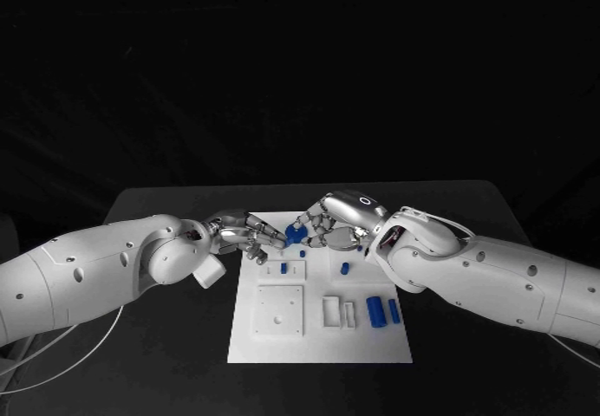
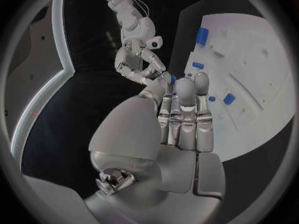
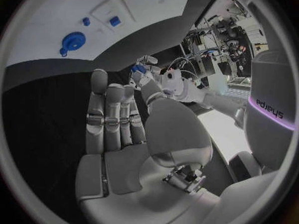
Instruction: Assemble the parts on the task board
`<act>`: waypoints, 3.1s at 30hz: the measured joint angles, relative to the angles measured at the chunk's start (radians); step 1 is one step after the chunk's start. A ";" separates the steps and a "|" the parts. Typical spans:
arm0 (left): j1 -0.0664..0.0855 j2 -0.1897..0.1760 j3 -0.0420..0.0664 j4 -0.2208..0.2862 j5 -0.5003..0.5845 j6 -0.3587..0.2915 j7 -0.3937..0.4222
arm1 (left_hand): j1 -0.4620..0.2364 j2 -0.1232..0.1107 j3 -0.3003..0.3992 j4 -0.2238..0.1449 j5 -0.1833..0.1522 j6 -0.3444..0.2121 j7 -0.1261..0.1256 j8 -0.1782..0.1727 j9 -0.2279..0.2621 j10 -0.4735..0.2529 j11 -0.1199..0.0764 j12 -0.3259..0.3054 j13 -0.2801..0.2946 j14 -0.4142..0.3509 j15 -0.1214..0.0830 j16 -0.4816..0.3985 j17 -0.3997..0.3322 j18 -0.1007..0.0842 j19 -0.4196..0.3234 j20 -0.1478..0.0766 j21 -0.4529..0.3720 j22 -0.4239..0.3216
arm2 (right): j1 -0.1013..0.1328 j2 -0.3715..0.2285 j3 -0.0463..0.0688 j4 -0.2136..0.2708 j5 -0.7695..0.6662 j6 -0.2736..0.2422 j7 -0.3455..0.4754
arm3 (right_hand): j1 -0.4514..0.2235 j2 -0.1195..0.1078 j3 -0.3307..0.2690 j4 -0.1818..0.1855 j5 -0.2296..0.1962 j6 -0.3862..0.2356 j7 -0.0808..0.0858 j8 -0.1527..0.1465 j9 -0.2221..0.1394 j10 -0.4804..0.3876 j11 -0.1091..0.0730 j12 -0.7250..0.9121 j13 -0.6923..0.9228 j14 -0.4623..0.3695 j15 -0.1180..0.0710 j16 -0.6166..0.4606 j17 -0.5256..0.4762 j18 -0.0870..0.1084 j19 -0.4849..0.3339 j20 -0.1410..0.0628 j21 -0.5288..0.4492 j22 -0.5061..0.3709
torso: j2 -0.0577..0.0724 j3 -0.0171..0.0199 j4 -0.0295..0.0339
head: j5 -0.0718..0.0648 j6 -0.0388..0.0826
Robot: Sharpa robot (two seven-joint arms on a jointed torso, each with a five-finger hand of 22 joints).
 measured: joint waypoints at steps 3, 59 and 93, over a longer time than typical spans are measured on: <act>0.000 0.000 0.000 0.000 0.008 0.010 -0.004 | -0.002 0.002 -0.001 -0.001 0.000 0.000 0.000 0.000 0.000 0.000 0.000 0.000 0.000 0.000 0.000 0.000 0.001 0.000 0.000 0.000 -0.003 0.000 | 0.000 0.000 -0.004 0.003 -0.011 -0.001 0.002 | 0.000 0.000 0.008 0.000 0.000 0.000 0.000 0.000 0.000 0.000 0.000 0.000 0.002 0.000 0.000 0.000 0.002 0.000 0.000 0.000 0.006 0.000 | 0.000 0.0000 -0.0001 | 0.001 0.001; 0.000 0.002 -0.001 0.012 0.027 0.065 -0.030 | -0.028 -0.001 -0.020 0.007 -0.021 -0.061 0.009 0.000 -0.002 -0.044 0.017 -0.001 0.001 -0.013 0.013 -0.009 0.001 -0.015 0.003 -0.003 -0.019 0.000 | 0.000 0.020 -0.029 0.010 -0.036 -0.006 0.008 | -0.008 0.042 0.177 0.038 -0.302 0.176 -0.049 -0.005 0.003 0.050 -0.029 -0.007 0.032 0.056 -0.020 0.058 0.077 -0.011 0.007 -0.021 0.105 0.000 | 0.001 0.0000 -0.0008 | -0.004 -0.008; 0.000 -0.032 -0.001 0.058 -0.236 -0.084 0.123 | -0.044 -0.012 -0.237 0.115 -0.109 -0.122 0.019 0.004 -0.003 -0.062 0.024 0.020 0.004 -0.108 0.029 -0.005 -0.049 0.001 0.000 0.029 -0.133 -0.029 | 0.000 -0.008 -0.029 0.007 0.065 0.022 -0.018 | -0.033 0.014 0.273 0.041 -0.337 0.179 -0.053 -0.004 0.016 0.068 -0.032 -0.024 0.049 0.066 -0.024 0.078 0.109 -0.024 0.007 -0.029 0.188 0.000 | 0.000 -0.0015 -0.0002 | -0.012 -0.007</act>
